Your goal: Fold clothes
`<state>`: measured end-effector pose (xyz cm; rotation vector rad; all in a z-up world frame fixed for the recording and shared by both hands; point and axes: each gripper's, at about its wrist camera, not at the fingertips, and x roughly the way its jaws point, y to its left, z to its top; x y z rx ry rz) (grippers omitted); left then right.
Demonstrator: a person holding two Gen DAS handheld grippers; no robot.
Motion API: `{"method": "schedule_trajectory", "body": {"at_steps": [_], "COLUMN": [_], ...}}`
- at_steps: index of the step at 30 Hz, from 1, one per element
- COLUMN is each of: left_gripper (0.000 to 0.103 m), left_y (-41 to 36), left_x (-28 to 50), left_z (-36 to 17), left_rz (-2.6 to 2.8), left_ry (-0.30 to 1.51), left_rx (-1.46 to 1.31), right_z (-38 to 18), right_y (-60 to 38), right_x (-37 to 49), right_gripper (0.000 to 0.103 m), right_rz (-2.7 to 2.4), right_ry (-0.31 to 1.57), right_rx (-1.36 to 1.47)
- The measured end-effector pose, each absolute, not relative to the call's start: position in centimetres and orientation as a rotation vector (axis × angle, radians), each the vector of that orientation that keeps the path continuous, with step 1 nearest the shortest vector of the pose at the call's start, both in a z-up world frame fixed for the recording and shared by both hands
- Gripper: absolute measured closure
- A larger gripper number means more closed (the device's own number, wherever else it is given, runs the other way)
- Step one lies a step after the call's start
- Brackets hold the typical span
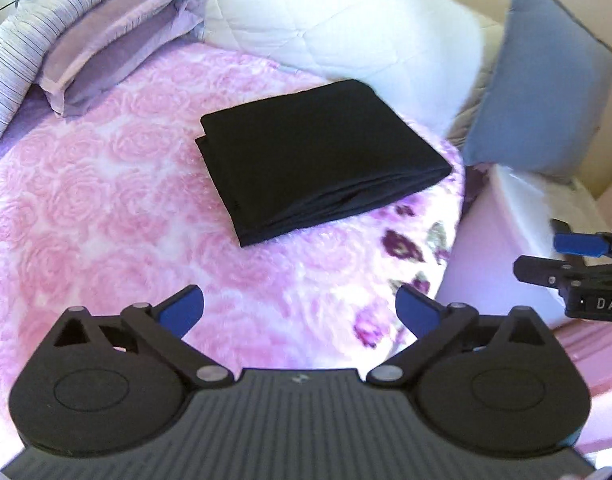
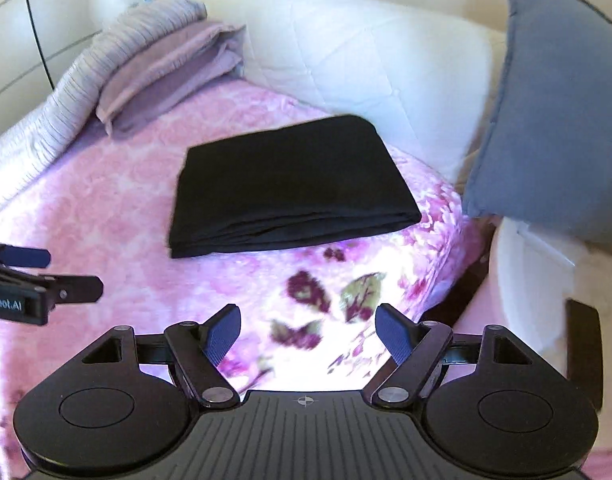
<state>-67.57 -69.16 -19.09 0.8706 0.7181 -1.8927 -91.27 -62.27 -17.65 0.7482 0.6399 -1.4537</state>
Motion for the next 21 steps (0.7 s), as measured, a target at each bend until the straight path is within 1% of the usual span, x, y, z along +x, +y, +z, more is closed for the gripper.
{"method": "schedule_trajectory", "body": {"at_steps": [4,9,18,21], "left_gripper": [0.002,0.002,0.003,0.005], "left_y": [-66.1,-63.6,-62.0,-61.6], "left_x": [-66.8,-67.1,-69.0,-69.7], "left_z": [-16.7,-15.1,-12.9,-12.7], "left_rz": [-1.898,-1.894,-1.818,-1.809], "left_ry": [0.711,0.71,0.662,0.691], "left_rx": [0.845,0.822,0.76,0.759], "right_z": [-15.4,-13.0,-10.3,-9.7], "right_y": [-59.5,-57.0,-56.4,-56.3], "right_x": [-89.5,-88.8,-90.2,-90.7], "right_gripper": [0.025,0.024,0.024,0.023], "right_rz": [-1.452,-1.481,-1.472,-1.467], "right_ry": [0.637,0.627,0.619,0.624], "right_rx": [0.747,0.717,0.676,0.666]}}
